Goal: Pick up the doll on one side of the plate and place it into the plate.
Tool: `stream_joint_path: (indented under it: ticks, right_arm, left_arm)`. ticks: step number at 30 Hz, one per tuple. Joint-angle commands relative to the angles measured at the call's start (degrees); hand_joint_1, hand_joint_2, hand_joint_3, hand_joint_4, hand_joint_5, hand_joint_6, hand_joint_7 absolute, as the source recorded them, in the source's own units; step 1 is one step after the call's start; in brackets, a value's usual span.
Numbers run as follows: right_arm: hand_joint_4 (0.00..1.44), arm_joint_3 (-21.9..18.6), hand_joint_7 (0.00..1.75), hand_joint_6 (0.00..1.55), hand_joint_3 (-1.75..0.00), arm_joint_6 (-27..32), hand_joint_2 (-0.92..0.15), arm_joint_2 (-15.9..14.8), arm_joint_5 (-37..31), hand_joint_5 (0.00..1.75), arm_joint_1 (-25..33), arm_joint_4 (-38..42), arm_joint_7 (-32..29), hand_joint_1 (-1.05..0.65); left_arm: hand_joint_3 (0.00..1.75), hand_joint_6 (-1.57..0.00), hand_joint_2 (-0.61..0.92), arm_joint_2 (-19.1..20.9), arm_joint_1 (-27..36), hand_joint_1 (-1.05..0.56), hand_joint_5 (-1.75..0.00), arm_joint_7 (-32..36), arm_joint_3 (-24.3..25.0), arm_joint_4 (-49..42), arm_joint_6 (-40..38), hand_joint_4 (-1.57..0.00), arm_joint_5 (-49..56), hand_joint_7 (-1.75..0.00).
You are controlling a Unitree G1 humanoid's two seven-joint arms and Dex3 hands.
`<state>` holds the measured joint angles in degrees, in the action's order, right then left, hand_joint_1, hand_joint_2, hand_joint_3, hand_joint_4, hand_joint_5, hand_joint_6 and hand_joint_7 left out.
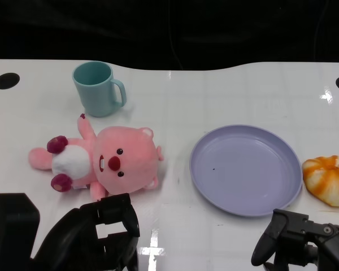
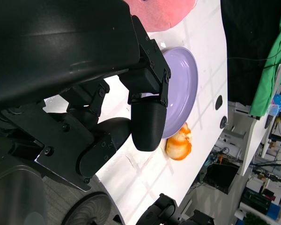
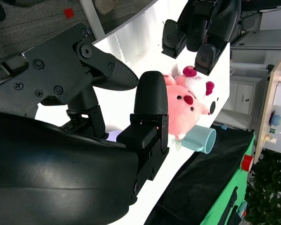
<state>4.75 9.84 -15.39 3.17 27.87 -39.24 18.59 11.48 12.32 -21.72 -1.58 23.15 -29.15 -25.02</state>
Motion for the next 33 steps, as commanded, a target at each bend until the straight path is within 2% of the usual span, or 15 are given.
stream_joint_path:
  ticks: [1,33]
  right_arm:
    - [0.65,-0.46,1.43,0.59,-1.07,-0.21,-0.54,-0.40,0.54,1.73,0.06,-0.62,-0.04,-0.20]
    - [0.64,-0.19,1.43,0.58,-1.08,0.01,-0.55,-0.42,0.11,1.73,-0.32,-0.55,-0.17,-0.19]
  left_arm:
    - [1.28,-0.76,0.43,0.85,-0.16,-0.21,-1.75,-0.20,0.31,-0.02,0.17,-0.85,0.23,-1.56]
    - [1.26,-0.75,0.45,-0.20,-0.26,-0.20,-1.75,1.14,0.77,-0.43,0.73,-0.81,0.59,-1.53]
